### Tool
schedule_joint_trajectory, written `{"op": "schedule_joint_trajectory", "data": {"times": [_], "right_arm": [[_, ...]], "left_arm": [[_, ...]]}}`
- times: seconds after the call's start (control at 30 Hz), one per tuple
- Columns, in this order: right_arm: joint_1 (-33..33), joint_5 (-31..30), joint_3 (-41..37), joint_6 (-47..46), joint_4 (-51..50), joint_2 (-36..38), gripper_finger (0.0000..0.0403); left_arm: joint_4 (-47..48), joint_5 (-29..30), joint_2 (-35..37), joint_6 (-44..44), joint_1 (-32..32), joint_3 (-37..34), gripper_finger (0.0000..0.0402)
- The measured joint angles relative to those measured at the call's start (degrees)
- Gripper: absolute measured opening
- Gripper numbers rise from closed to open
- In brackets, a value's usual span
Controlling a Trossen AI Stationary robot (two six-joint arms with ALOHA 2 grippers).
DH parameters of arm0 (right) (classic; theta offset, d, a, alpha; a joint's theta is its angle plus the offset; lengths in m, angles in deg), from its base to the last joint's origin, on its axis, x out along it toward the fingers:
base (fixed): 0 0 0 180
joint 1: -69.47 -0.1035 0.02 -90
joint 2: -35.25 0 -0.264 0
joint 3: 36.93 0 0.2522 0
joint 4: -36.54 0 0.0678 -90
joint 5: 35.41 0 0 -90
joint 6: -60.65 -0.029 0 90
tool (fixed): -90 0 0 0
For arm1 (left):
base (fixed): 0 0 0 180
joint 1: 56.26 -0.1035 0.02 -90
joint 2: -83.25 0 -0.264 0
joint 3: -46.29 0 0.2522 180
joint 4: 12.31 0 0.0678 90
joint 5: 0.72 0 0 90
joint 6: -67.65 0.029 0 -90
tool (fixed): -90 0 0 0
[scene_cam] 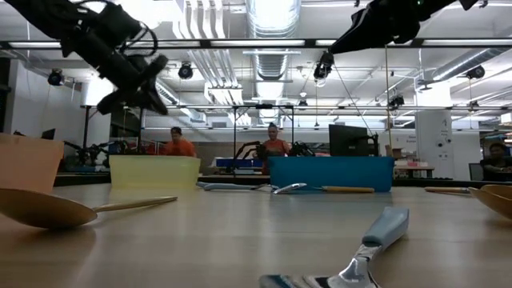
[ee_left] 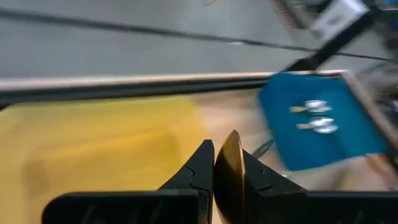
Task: Sort silverware by color (type)
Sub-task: Put the gold spoon into the yellow bin
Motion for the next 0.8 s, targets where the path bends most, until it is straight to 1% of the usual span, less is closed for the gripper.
{"op": "schedule_joint_trajectory", "data": {"times": [0.1,0.2,0.3,0.47,0.57,0.67,0.8], "right_arm": [[0.42,5.22,-0.19,2.00,2.82,-0.78,0.0075],[1.07,10.51,-1.30,3.94,9.13,-1.87,0.0074],[2.23,11.03,-3.52,5.25,17.33,-3.35,0.0068],[6.09,11.04,-7.82,5.23,32.37,-7.05,0.0059],[9.17,11.03,-9.53,2.35,40.38,-10.10,0.0059],[11.85,11.06,-10.41,-1.40,45.71,-13.81,0.0062],[14.81,11.06,-10.33,-14.13,52.02,-18.73,0.0075]], "left_arm": [[-0.20,-2.86,2.04,2.70,0.41,1.79,0.0009],[-3.01,-4.49,4.15,5.10,1.72,2.63,0.0010],[-7.28,-5.77,6.09,5.31,3.52,2.40,0.0010],[-13.50,-5.76,7.87,4.74,8.05,0.39,0.0010],[-20.32,-5.61,7.65,3.95,12.02,-0.97,0.0010],[-27.37,-4.35,6.87,3.90,15.72,-2.37,0.0010],[-30.56,0.04,5.26,4.84,19.81,-2.73,0.0010]]}}
